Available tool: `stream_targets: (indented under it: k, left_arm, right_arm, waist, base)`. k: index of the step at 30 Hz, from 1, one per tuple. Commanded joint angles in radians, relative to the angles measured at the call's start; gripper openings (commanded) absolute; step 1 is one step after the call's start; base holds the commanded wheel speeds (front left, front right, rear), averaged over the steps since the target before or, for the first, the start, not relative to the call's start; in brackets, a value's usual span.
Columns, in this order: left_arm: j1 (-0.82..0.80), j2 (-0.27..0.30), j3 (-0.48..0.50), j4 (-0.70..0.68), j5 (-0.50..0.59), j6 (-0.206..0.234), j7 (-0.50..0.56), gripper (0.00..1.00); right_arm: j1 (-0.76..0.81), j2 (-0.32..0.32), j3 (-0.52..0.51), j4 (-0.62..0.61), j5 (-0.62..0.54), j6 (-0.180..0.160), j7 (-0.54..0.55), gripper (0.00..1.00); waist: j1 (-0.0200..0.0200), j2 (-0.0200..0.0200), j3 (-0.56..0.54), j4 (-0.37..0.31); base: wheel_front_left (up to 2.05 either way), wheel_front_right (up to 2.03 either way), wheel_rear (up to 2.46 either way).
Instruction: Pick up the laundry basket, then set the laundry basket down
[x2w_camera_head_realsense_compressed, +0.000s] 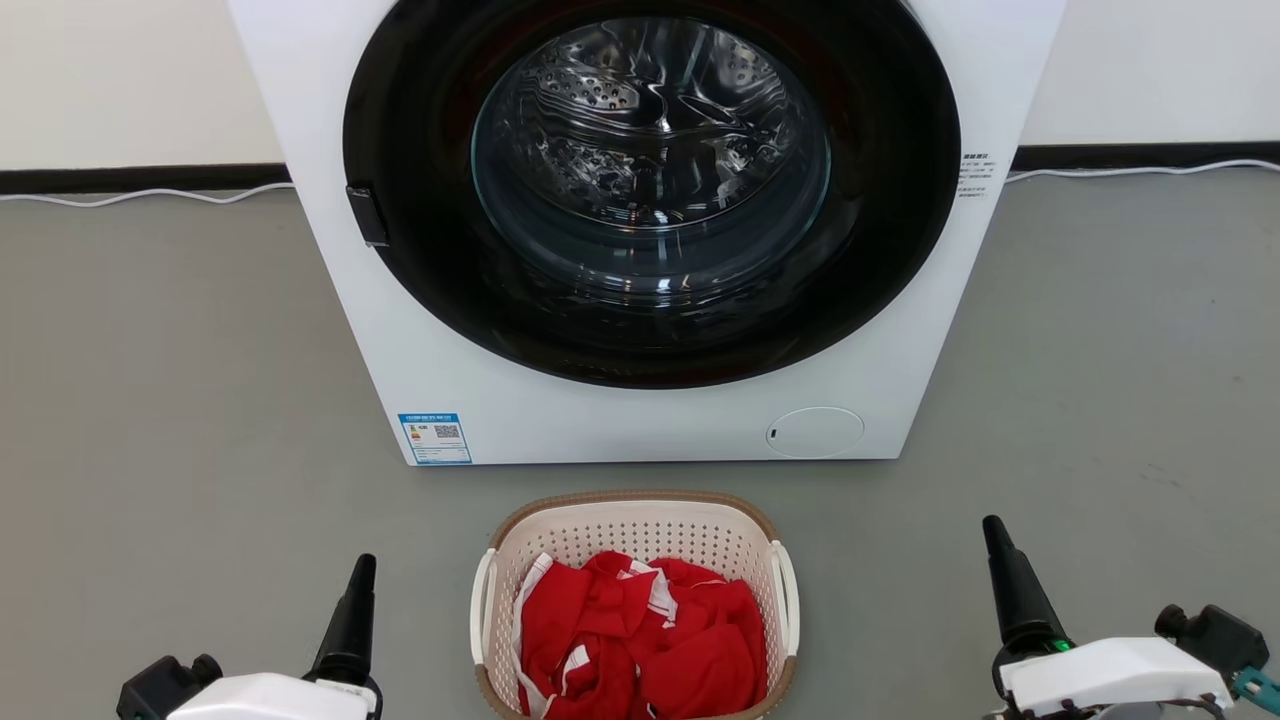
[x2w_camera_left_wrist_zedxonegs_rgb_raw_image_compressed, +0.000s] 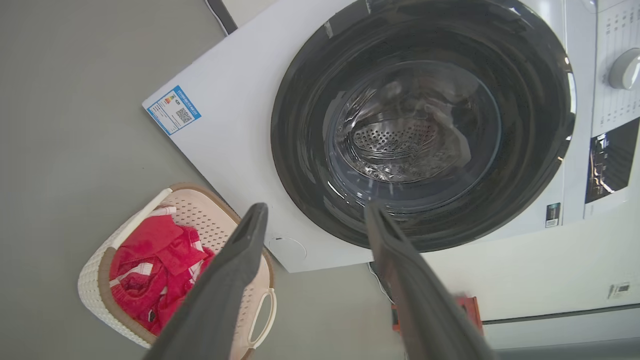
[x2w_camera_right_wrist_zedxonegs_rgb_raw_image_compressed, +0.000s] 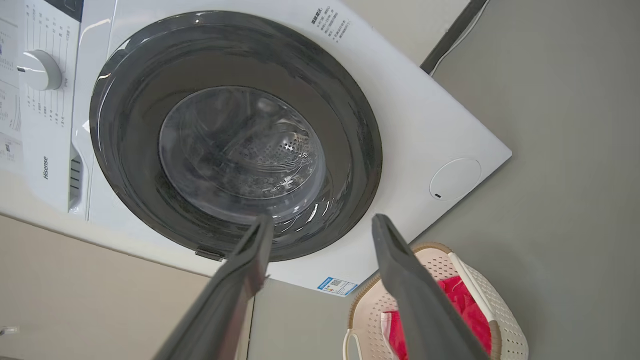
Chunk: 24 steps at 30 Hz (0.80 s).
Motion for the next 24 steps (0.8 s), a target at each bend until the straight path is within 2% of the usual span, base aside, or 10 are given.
stream_targets:
  k: [1,12,24]
  left_arm:
    - [-0.053,0.013,0.01,-0.022,0.042,0.005,-0.011,1.0]
    - [-0.054,0.025,0.012,-0.023,0.245,0.017,-0.043,1.0]
    - [-0.052,0.031,0.031,-0.023,0.39,0.012,-0.075,1.0]
  right_arm:
    - [-0.046,-0.01,0.014,-0.035,-0.046,0.004,-0.018,1.0]
    - [-0.056,-0.011,0.025,-0.019,-0.239,0.004,-0.05,1.0]
    - [-0.062,-0.012,0.031,-0.014,-0.387,0.005,-0.082,1.0]
  waist:
    - [-0.0001,0.0,0.0,-0.001]
    - [-0.0001,0.0,0.0,-0.002]
    - [-0.0001,0.0,-0.005,-0.007]
  base:
    - [0.0,0.0,0.0]
    - [0.0,0.0,0.0]
    - [0.0,0.0,0.0]
